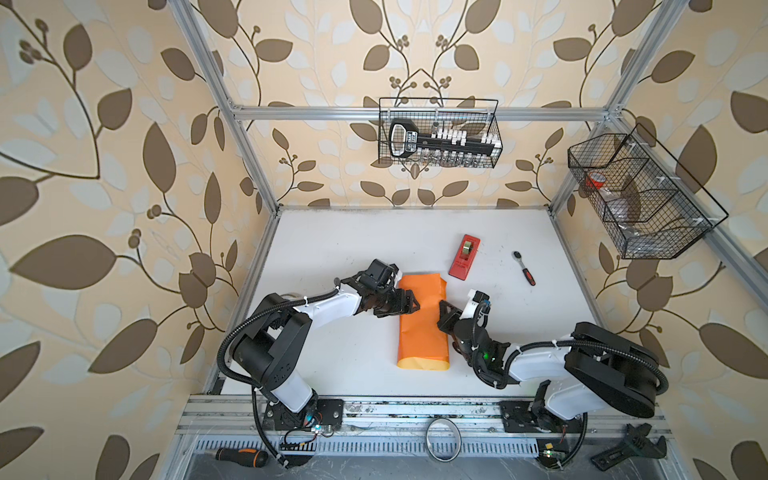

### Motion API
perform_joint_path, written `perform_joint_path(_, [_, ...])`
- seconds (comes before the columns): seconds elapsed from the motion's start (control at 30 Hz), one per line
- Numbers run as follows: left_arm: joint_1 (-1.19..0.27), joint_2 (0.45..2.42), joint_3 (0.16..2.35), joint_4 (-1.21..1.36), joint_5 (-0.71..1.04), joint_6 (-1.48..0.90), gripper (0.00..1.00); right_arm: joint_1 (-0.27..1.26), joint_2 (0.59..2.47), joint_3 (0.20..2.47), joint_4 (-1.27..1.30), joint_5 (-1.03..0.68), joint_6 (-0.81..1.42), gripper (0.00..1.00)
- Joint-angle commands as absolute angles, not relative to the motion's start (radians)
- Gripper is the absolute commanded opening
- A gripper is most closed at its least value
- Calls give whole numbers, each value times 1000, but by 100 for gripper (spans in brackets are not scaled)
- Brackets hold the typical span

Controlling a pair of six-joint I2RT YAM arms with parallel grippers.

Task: Wrap the gift box in paper

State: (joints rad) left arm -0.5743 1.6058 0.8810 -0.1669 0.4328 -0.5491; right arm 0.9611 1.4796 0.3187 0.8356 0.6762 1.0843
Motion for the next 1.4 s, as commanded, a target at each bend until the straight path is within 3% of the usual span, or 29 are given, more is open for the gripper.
perform_joint_path(0.0, [-576,1647,838,-269,371,-524,82,964,1465,296,783,669,1076,21])
perform_joint_path(0.37, [-576,1645,836,-266,371,-524,82,949,1435,294,752,645,1055,36])
perform_joint_path(0.83, [-577,1647,837,-267,370,-522,82,873,1352,264,776,535,1013,40])
perform_joint_path(1.37, [-576,1653,839,-268,373,-523,82,826,1165,260,514,509,946,41])
